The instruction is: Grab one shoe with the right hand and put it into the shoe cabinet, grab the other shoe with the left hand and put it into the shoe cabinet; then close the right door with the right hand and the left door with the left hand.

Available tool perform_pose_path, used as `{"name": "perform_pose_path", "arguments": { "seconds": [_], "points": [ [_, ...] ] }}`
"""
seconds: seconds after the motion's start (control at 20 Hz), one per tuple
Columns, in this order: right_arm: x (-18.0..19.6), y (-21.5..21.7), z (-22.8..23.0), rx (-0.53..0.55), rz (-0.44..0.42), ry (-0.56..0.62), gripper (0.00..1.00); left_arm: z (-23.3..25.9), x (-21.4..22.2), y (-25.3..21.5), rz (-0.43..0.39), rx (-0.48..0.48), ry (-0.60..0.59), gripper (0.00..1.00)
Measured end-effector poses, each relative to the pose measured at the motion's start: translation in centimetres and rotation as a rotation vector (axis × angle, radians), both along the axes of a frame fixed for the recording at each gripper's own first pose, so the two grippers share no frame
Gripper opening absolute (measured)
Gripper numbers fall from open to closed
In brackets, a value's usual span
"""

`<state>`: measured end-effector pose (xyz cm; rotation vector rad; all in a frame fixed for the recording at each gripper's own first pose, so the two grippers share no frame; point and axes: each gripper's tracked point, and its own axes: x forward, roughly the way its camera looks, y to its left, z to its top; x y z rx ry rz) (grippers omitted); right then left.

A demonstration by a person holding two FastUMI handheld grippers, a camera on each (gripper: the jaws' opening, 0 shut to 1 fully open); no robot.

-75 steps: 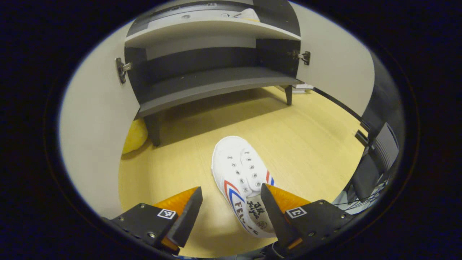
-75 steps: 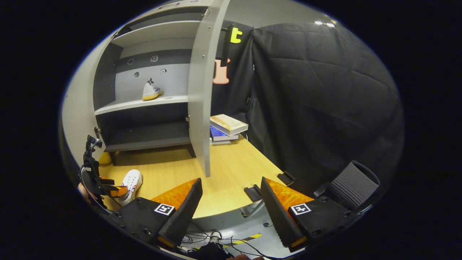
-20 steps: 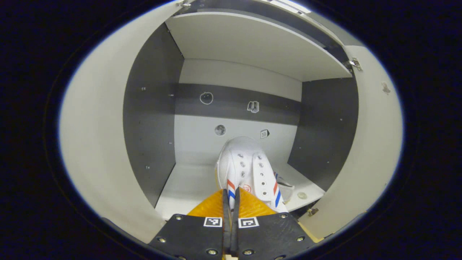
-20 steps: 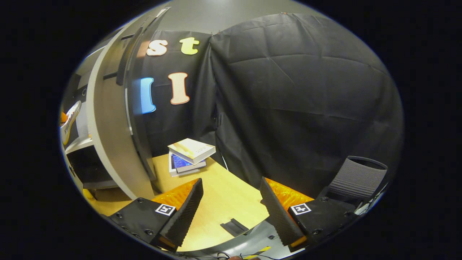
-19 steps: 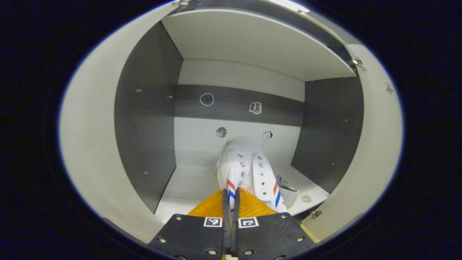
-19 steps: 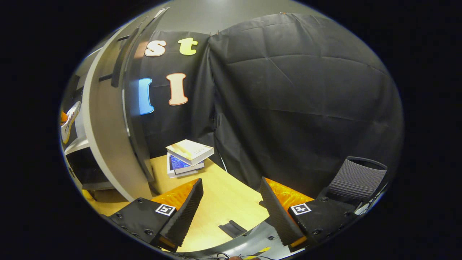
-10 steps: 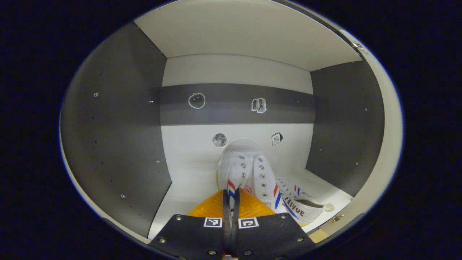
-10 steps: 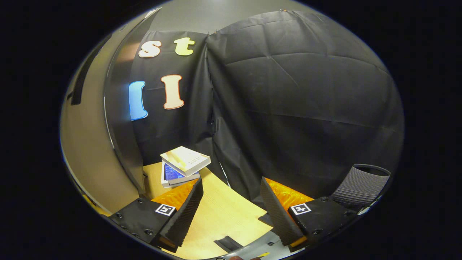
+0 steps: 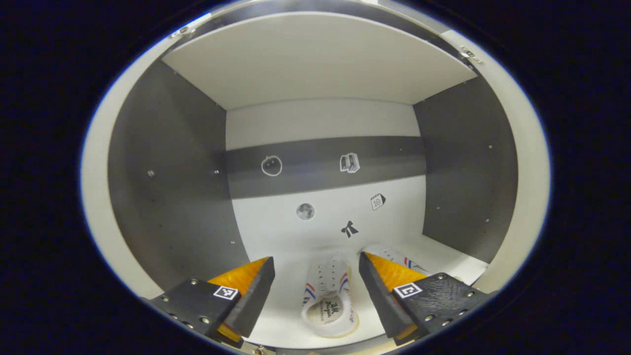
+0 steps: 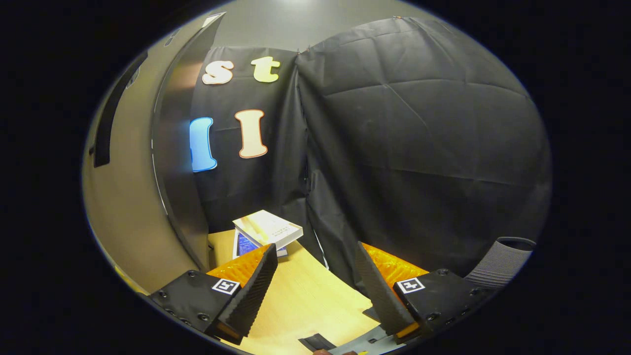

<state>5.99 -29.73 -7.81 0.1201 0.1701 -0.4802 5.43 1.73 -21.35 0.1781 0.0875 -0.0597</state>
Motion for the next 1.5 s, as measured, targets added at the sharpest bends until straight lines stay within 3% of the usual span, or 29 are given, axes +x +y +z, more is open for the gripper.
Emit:
{"name": "perform_pose_path", "arguments": {
  "seconds": [0.2,0.35,0.45,0.5,0.6,0.75,0.85,0.95,1.05,1.2,1.3,1.4,1.45,1.5],
  "points": [
    [-0.4,-0.2,3.4,-0.01,0.029,-0.042,0.96,3.0,-7.8,-0.6,0.007,-0.001,-0.124,0.99],
    [-1.0,-0.1,6.4,-0.025,0.059,-0.056,0.99,2.6,-14.0,-0.7,0.021,-0.016,-0.122,0.99],
    [-1.7,0.2,8.4,-0.05,0.074,-0.076,0.95,2.5,-17.6,-0.9,0.018,-0.033,-0.133,0.99],
    [-2.0,0.4,9.2,-0.067,0.079,-0.081,0.99,2.6,-19.5,-0.9,0.017,-0.024,-0.143,0.99],
    [-2.6,0.9,10.4,-0.083,0.086,-0.085,0.95,1.8,-22.5,-0.9,0.02,-0.022,-0.136,0.97],
    [-3.2,2.3,12.2,-0.059,0.121,-0.106,0.99,0.7,-26.0,-1.1,0.023,-0.076,-0.098,0.99],
    [-2.8,3.0,13.4,-0.063,0.172,-0.126,0.95,0.4,-28.6,-1.1,0.047,-0.09,-0.099,0.99],
    [-1.9,3.4,14.3,-0.079,0.224,-0.14,1.0,-0.2,-31.4,-1.0,0.091,-0.082,-0.094,0.97],
    [-0.5,4.3,15.1,-0.122,0.292,-0.155,0.95,-1.4,-34.1,-1.1,0.15,-0.063,-0.065,0.98],
    [1.0,7.3,14.8,-0.134,0.46,-0.148,0.99,-3.0,-37.4,-0.6,0.29,-0.084,-0.039,0.97],
    [1.7,8.8,14.9,-0.118,0.543,-0.151,0.99,-4.2,-39.3,-1.3,0.343,-0.135,-0.022,0.97],
    [2.2,10.2,15.4,-0.091,0.598,-0.162,0.95,-4.5,-41.0,-2.1,0.359,-0.147,-0.012,0.99],
    [2.5,10.7,15.9,-0.078,0.611,-0.173,0.99,-4.6,-41.7,-2.1,0.361,-0.139,-0.01,0.99],
    [2.5,11.1,16.4,-0.066,0.615,-0.183,0.95,-4.8,-41.7,-2.0,0.362,-0.135,0.0,0.97]
  ]
}}
